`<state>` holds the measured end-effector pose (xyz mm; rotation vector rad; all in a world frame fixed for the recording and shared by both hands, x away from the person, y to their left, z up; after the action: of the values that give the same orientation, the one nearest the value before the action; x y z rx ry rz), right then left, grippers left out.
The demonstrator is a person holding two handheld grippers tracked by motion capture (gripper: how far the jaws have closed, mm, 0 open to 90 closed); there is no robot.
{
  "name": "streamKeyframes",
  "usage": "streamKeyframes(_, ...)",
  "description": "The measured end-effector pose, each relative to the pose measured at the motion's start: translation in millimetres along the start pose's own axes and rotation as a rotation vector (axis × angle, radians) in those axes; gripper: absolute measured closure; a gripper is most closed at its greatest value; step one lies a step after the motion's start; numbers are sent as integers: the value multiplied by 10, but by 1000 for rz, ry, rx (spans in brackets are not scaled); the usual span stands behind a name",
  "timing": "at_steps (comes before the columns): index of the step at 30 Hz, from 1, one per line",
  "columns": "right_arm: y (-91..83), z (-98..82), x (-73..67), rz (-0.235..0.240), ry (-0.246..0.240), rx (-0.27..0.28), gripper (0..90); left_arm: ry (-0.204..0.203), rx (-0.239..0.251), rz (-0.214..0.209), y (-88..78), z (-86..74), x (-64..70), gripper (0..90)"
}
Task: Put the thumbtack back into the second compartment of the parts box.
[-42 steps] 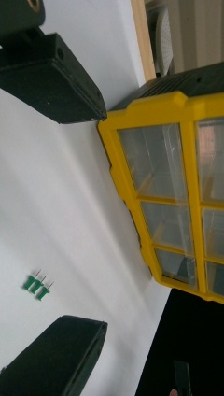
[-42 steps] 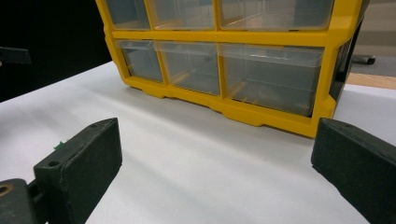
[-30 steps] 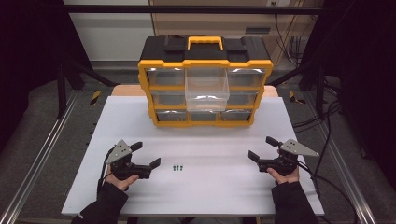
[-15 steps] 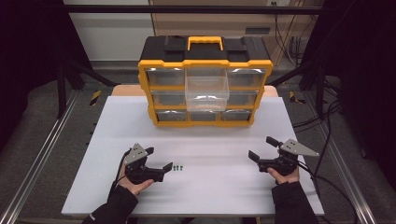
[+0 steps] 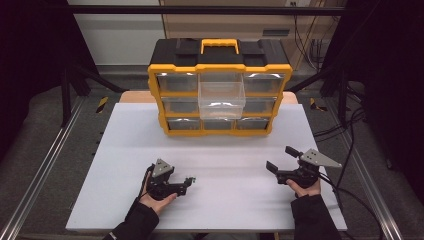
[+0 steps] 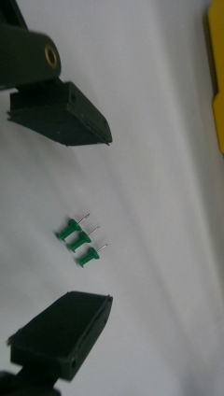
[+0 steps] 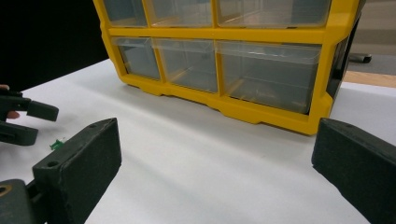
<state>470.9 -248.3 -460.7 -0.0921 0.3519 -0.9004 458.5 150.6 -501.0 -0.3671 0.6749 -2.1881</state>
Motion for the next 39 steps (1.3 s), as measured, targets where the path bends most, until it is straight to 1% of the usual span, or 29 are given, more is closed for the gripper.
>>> streamKeyframes(1, -1, 1, 0, -1, 1, 0, 18, -5, -7, 8, 5, -5, 9, 246)
streamKeyframes(2, -1, 1, 0, -1, 1, 0, 18, -10, -11, 16, 8, -10, 13, 246)
streamKeyframes(5, -2, 2, 5, -3, -2, 1, 18, -23, -21, 35, 8, -19, 16, 359)
streamKeyframes(6, -2, 2, 5, -2, -2, 0, 18, -25, -23, 37, 8, -22, 20, 384)
streamKeyframes(7, -1, 1, 3, -4, 3, -2, 19, -27, -30, 39, 11, -23, 31, 432)
streamKeyframes(8, -1, 1, 3, -4, 3, -2, 19, -27, -30, 39, 11, -23, 31, 452)
streamKeyframes(9, 0, 1, 4, -4, 3, -3, 19, -28, -40, 46, 22, -27, 52, 481)
streamKeyframes(13, -1, 2, 4, -4, 4, -2, 19, -31, -59, 55, 49, -36, 70, 550)
streamKeyframes(14, -1, 2, 4, -4, 4, -2, 19, -33, -60, 55, 55, -38, 75, 550)
streamKeyframes(15, -2, 3, 6, -4, 2, -1, 19, -31, -61, 56, 61, -36, 88, 581)
streamKeyframes(17, -3, 4, 7, -4, 2, -1, 19, -30, -61, 58, 63, -34, 95, 615)
streamKeyframes(18, -3, 4, 7, -4, 2, -1, 19, -31, -64, 60, 65, -34, 103, 615)
streamKeyframes(21, -3, 5, 9, -5, 2, -1, 19, -24, -67, 66, 74, -35, 120, 670)
streamKeyframes(22, -3, 5, 9, -5, 2, -1, 19, -24, -69, 64, 74, -35, 124, 670)
streamKeyframes(23, -4, 6, 10, -6, 1, 0, 19, -19, -68, 70, 80, -35, 136, 698)
streamKeyframes(24, -4, 6, 10, -6, 1, 0, 19, -19, -68, 70, 80, -35, 136, 713)
streamKeyframes(27, -2, 5, 10, -5, 2, -2, 19, -9, -76, 87, 87, -33, 147, 750)
streamKeyframes(32, -3, 7, 11, -6, 3, 0, 19, -9, -79, 97, 93, -31, 143, 793)
streamKeyframes(33, -4, 8, 11, -6, 4, 0, 19, -6, -83, 100, 92, -31, 140, 822)
streamKeyframes(39, -1, 7, 10, -4, 4, 2, 20, -11, -87, 88, 91, -23, 118, 847)
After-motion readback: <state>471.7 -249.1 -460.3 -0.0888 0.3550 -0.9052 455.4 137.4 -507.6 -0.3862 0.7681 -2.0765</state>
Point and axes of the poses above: each handheld gripper's, and its own axes: y roughly forward along the jaws, z roughly out of its top, x roughly to its right, the point moved 3 cm from there along y, roughly forward along the jaws, and after that the axes turned 7 degrees about y, right-handed, at the moved point
